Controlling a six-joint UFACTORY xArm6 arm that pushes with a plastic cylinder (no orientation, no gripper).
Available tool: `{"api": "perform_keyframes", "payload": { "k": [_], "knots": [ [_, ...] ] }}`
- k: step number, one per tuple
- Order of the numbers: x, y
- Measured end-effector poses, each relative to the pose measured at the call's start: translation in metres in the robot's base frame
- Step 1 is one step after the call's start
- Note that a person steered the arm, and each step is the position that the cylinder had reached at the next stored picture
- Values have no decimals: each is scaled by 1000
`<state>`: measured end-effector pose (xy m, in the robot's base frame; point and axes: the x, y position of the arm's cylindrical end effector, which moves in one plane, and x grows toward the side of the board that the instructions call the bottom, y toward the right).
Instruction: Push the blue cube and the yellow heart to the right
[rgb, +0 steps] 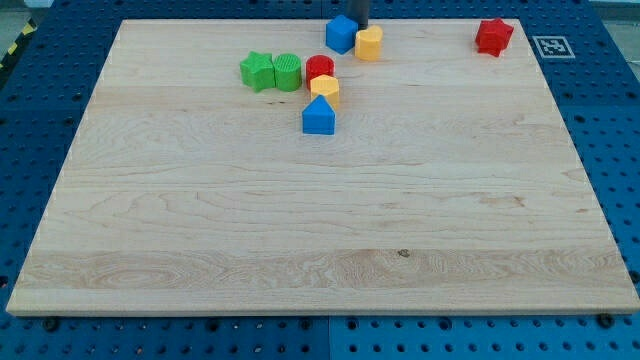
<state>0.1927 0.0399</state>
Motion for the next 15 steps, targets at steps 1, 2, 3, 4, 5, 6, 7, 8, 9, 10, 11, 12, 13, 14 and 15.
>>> {"api": "perform_keyframes", "payload": {
  "k": [1,2,3,4,5,6,7,8,9,10,11,12,13,14,15],
  "knots": [
    [2,-25],
    [4,-51],
    [5,-52],
    [23,-45],
    [25,-43],
    [26,-26],
    [32,-10],
    [53,-4],
    [53,0],
    [57,13],
    [57,20],
    [67,39],
    [80,52],
    [95,63],
    [95,64]
  ]
}}
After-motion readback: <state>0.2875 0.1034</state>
